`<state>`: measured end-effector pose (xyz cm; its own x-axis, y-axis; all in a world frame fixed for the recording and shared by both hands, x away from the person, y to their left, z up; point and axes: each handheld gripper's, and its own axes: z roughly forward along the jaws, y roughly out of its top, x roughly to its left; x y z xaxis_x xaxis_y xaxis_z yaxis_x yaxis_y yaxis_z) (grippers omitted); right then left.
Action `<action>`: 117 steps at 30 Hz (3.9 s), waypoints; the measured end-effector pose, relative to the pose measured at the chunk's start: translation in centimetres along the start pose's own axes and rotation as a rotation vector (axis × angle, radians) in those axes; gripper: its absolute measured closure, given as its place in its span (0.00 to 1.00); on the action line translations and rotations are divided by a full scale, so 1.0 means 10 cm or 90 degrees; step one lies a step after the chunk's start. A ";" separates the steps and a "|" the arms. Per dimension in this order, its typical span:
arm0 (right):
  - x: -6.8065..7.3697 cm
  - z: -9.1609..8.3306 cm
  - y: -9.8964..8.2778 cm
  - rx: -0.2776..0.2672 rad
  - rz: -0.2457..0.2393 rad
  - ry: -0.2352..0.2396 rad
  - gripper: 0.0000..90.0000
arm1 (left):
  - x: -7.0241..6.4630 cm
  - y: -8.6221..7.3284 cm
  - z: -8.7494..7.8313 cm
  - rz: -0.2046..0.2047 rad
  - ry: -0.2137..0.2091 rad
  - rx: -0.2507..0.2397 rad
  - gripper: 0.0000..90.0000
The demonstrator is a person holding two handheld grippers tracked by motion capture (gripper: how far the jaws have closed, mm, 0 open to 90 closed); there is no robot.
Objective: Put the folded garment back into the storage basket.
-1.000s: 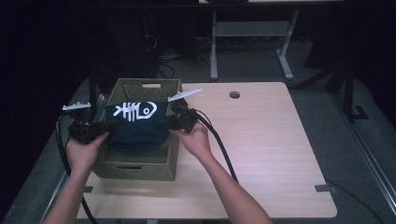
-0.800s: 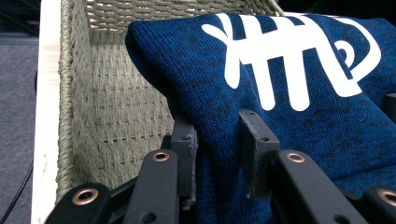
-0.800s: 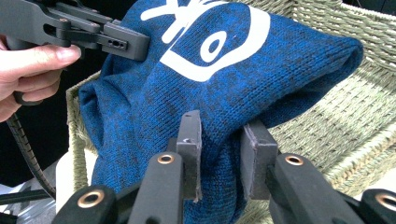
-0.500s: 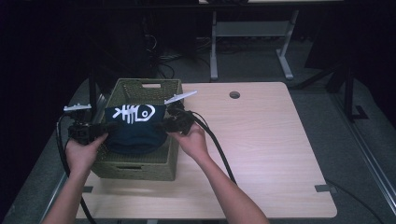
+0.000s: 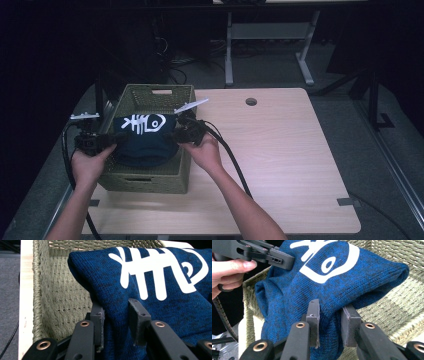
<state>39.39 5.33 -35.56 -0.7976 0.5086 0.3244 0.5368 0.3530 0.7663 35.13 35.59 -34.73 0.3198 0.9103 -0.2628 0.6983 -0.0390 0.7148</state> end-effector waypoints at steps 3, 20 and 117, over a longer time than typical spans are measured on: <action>0.00 0.02 -0.01 0.002 -0.001 -0.002 0.79 | 0.01 0.00 0.02 0.001 0.000 0.002 0.76; 0.01 0.03 -0.07 0.008 -0.011 -0.032 0.78 | 0.02 0.00 0.10 0.024 0.004 0.017 0.73; -0.73 -1.92 -0.70 -0.124 0.039 -0.161 0.32 | -1.62 0.22 0.30 0.190 -0.164 -0.068 0.34</action>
<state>36.19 -15.90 -32.65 -0.6584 0.7119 0.2442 0.4998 0.1710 0.8491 33.46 19.52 -30.83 0.6577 0.7318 -0.1785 0.4844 -0.2295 0.8442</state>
